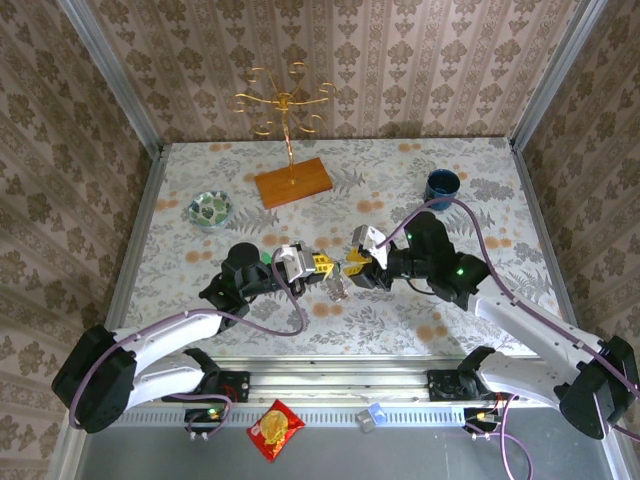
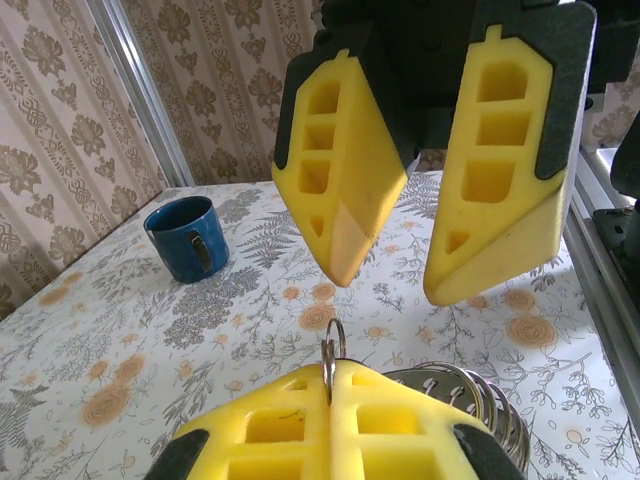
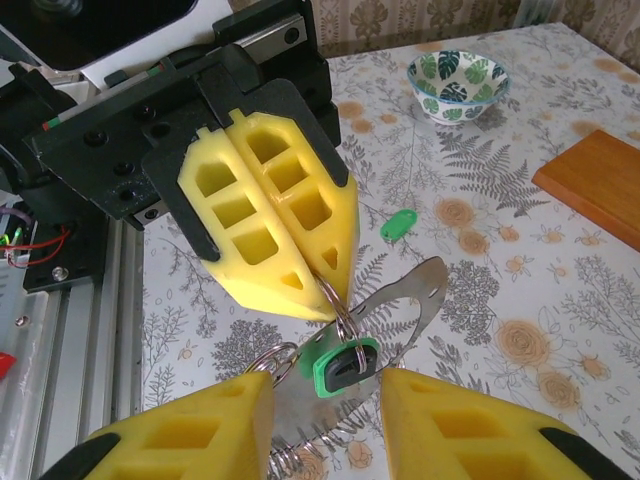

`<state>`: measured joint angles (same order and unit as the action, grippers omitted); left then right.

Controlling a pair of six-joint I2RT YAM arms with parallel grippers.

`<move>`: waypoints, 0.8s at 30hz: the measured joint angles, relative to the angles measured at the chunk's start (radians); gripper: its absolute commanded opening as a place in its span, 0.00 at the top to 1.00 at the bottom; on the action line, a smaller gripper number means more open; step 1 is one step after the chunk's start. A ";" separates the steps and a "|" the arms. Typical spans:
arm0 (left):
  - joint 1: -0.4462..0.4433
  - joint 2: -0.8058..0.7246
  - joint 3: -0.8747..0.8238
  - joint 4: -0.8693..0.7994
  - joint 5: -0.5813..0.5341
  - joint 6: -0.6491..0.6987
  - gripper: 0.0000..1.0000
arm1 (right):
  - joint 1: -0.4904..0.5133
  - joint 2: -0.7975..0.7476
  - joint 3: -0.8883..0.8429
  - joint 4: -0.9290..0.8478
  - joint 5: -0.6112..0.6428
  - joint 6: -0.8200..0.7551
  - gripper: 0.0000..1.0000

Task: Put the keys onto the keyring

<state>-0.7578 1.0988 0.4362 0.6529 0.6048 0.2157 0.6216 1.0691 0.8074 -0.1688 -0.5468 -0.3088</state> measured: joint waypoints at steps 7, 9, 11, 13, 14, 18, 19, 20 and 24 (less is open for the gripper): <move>0.000 0.000 0.000 0.007 0.001 -0.003 1.00 | 0.000 0.045 0.003 0.010 -0.004 0.002 0.70; 0.000 0.000 0.000 0.007 0.001 -0.006 1.00 | 0.000 0.058 0.009 0.010 -0.004 0.002 0.70; 0.000 0.000 0.000 0.007 0.001 -0.006 1.00 | 0.000 0.061 0.013 0.010 -0.003 0.002 0.70; 0.000 0.000 0.000 0.007 0.001 -0.006 1.00 | 0.000 0.061 0.018 0.013 -0.002 0.002 0.70; 0.000 0.000 0.000 0.007 0.001 -0.006 1.00 | 0.000 0.061 0.022 0.013 0.001 0.000 0.70; 0.000 0.000 0.000 0.007 0.002 -0.007 1.00 | 0.000 0.061 0.035 0.013 0.002 -0.006 0.74; 0.000 0.000 0.000 0.007 0.002 -0.007 1.00 | 0.000 0.062 0.039 0.013 0.002 -0.008 0.75; 0.000 0.000 0.000 0.007 0.002 -0.007 1.00 | 0.000 0.064 0.042 0.012 0.001 -0.009 0.76; 0.000 0.000 0.000 0.007 0.002 -0.007 1.00 | 0.000 0.079 0.060 0.012 0.000 -0.020 0.83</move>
<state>-0.7578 1.0988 0.4362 0.6601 0.6071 0.2089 0.6216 1.1477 0.8673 -0.1570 -0.5468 -0.3290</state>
